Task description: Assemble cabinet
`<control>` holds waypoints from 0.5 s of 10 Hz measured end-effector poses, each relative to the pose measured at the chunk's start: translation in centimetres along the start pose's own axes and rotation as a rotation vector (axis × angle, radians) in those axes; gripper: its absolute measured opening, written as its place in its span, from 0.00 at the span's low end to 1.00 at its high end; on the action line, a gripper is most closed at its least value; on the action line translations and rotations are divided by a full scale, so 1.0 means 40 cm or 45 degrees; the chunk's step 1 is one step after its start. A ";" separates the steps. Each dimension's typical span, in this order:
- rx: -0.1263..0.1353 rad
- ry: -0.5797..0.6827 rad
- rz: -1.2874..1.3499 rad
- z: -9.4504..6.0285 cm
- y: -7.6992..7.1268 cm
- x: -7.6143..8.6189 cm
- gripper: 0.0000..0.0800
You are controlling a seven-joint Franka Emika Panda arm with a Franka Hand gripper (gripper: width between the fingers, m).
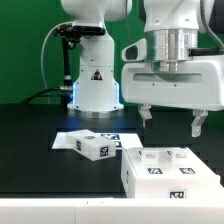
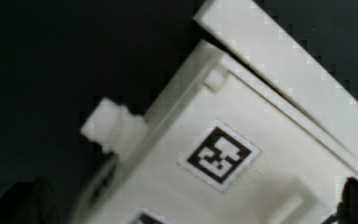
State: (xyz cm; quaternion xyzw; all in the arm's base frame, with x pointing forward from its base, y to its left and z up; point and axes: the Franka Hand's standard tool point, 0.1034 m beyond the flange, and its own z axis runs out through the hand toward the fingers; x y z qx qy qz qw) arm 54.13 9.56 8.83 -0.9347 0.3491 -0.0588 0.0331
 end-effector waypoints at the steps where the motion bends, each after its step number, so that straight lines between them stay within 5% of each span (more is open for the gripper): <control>1: 0.008 0.042 -0.175 0.004 -0.002 -0.011 1.00; 5: -0.021 0.094 -0.646 0.022 -0.005 -0.052 1.00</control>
Offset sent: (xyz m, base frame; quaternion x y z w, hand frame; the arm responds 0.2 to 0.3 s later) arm -0.0177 0.0162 -0.0029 -0.0027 0.0456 -0.2794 0.9591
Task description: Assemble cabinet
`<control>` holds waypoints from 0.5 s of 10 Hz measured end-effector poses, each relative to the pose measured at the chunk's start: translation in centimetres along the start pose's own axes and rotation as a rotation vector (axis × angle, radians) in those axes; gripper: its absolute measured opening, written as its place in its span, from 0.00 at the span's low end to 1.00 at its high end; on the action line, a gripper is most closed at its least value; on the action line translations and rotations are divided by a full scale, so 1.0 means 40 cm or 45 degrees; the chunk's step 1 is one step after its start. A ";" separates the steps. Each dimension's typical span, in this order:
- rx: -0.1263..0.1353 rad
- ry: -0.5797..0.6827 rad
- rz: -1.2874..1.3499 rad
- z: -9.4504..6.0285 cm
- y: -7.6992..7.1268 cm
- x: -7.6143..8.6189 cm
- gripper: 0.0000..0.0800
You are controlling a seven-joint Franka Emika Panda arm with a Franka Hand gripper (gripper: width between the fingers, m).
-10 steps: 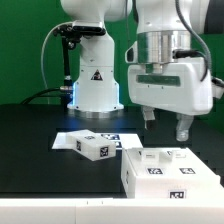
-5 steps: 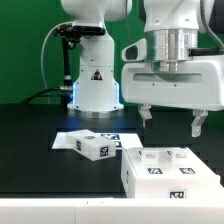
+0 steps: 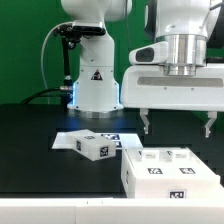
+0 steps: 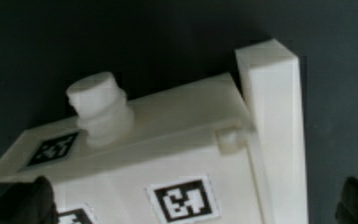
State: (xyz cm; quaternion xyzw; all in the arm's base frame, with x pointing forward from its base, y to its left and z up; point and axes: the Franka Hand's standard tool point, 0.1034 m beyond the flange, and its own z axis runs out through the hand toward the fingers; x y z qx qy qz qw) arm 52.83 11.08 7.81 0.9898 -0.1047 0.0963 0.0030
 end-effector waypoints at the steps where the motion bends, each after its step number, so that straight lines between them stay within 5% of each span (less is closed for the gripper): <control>1: -0.006 0.001 -0.103 0.000 0.003 0.002 1.00; 3: -0.010 0.002 -0.214 0.002 0.011 0.002 1.00; 5: -0.029 0.059 -0.329 0.019 0.088 -0.006 1.00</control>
Offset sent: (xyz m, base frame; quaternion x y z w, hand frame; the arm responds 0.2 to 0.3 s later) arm -0.0247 -0.0098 -0.0106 0.0607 -0.0134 -0.1433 0.9877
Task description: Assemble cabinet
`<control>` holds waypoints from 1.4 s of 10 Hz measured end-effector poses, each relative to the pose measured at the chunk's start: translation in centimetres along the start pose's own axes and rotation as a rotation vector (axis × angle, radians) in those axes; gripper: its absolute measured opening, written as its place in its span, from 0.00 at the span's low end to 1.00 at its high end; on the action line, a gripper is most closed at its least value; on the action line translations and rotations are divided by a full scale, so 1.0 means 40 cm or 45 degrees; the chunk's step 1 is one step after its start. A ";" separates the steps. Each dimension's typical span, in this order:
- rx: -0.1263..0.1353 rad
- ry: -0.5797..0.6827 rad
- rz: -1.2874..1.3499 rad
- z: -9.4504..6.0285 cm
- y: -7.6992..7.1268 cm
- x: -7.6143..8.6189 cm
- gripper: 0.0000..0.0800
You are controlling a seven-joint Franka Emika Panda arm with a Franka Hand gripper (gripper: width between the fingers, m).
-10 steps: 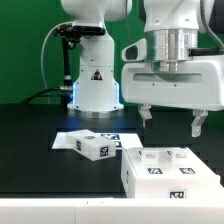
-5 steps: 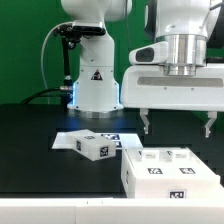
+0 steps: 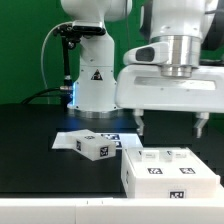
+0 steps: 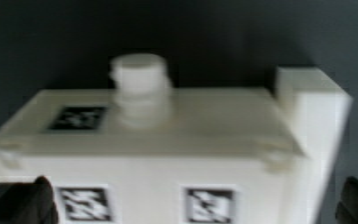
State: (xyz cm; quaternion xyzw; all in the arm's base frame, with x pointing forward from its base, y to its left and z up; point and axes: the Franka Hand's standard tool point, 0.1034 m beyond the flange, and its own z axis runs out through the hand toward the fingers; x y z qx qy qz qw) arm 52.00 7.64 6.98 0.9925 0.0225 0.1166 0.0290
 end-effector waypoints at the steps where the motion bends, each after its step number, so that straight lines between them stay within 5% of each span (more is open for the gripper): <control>1: -0.022 0.069 -0.014 0.010 0.022 -0.003 1.00; 10: -0.015 0.055 -0.020 0.040 0.016 -0.042 1.00; 14: -0.037 0.031 -0.005 0.094 0.010 -0.048 1.00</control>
Offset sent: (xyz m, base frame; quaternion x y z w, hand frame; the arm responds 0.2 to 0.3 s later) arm 0.0000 0.0000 0.0000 0.0000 0.0000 0.0000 1.0000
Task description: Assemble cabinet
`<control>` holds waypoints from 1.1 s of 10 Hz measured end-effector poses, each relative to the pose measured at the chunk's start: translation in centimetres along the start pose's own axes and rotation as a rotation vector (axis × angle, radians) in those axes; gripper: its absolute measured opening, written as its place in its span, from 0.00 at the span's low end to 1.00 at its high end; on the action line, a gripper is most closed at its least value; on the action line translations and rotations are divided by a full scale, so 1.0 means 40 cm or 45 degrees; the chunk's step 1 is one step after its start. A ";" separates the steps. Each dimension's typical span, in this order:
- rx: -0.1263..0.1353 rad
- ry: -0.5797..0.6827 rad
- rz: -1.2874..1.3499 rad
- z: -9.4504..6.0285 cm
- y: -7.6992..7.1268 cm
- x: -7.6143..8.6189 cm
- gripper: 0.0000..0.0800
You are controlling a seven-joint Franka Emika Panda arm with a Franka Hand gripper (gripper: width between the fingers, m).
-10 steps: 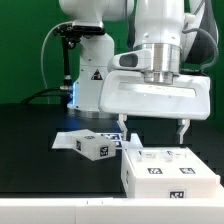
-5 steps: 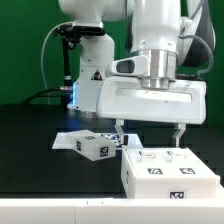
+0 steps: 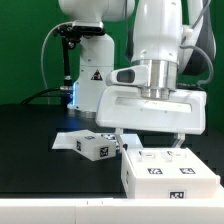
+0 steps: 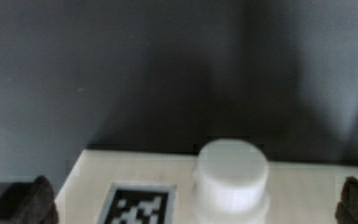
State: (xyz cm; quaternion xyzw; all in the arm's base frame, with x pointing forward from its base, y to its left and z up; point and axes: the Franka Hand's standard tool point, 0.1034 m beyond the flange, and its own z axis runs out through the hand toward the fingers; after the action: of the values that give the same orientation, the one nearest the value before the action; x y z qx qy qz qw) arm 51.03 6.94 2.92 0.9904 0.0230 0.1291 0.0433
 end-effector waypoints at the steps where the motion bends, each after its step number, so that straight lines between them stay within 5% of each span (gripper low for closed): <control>1: -0.001 -0.003 0.007 0.009 -0.007 0.001 1.00; 8: -0.022 0.002 0.038 0.047 -0.025 -0.008 1.00; 9: -0.022 0.002 0.038 0.047 -0.025 -0.008 0.83; 10: -0.022 0.002 0.038 0.047 -0.025 -0.009 0.83; 11: -0.022 0.002 0.038 0.047 -0.024 -0.009 0.66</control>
Offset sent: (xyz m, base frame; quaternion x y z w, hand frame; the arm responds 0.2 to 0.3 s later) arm 0.0061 0.0088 -0.0078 -0.0113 0.0103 0.0115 0.9998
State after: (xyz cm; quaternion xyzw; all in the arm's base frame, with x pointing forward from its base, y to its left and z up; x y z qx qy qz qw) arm 51.15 7.75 0.94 0.9901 0.0070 0.1306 0.0499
